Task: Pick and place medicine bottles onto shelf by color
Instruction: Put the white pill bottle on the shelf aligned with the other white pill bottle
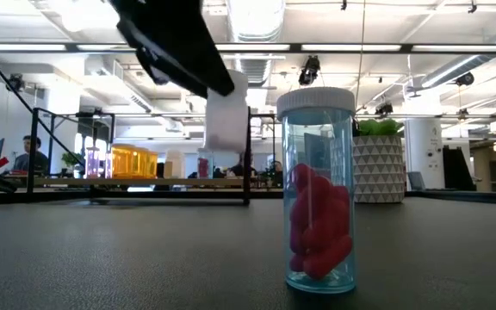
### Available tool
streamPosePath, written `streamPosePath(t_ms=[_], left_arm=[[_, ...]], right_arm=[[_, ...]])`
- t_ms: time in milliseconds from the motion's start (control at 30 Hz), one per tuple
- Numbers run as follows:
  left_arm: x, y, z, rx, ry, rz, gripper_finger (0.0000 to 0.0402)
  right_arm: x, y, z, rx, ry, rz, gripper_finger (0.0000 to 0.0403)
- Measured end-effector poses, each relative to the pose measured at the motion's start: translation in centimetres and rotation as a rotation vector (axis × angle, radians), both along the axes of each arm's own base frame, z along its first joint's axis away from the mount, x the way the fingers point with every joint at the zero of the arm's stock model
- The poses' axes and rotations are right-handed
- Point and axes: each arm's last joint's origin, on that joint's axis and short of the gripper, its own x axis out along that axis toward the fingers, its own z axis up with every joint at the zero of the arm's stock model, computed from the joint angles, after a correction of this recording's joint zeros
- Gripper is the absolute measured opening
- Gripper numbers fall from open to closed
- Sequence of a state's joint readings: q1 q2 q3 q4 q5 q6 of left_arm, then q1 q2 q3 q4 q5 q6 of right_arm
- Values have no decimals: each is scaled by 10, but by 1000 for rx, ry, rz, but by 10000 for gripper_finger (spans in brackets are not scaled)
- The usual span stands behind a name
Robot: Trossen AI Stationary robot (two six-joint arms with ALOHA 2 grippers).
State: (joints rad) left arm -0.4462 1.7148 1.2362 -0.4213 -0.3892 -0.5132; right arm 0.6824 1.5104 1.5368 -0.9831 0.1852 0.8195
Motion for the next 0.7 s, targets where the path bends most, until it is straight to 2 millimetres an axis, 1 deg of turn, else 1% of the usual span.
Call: streamPosePath(t_ms=[100, 200, 300, 400, 500, 600, 700], left_arm=[[-8, 27, 19, 3, -15, 159, 133], [-20, 57, 32, 16, -23, 387, 133], [-33, 84, 41, 29, -34, 612, 134], [-41, 107, 45, 39, -37, 770, 134], [-43, 128, 40, 35, -19, 884, 134], [-48, 150, 28, 41, 15, 988, 134], [-55, 164, 14, 47, 48, 1062, 134]], right_arm=[[-5, -6, 4, -51, -9, 6, 236], [-11, -13, 9, -123, -21, -2, 237], [-16, -22, 14, -177, -36, -14, 237], [-18, -31, 20, -217, -61, -45, 237], [-19, -42, 26, -257, -92, -66, 237], [-21, -53, 34, -295, -134, -109, 237], [-23, -65, 42, -306, -172, -164, 237]])
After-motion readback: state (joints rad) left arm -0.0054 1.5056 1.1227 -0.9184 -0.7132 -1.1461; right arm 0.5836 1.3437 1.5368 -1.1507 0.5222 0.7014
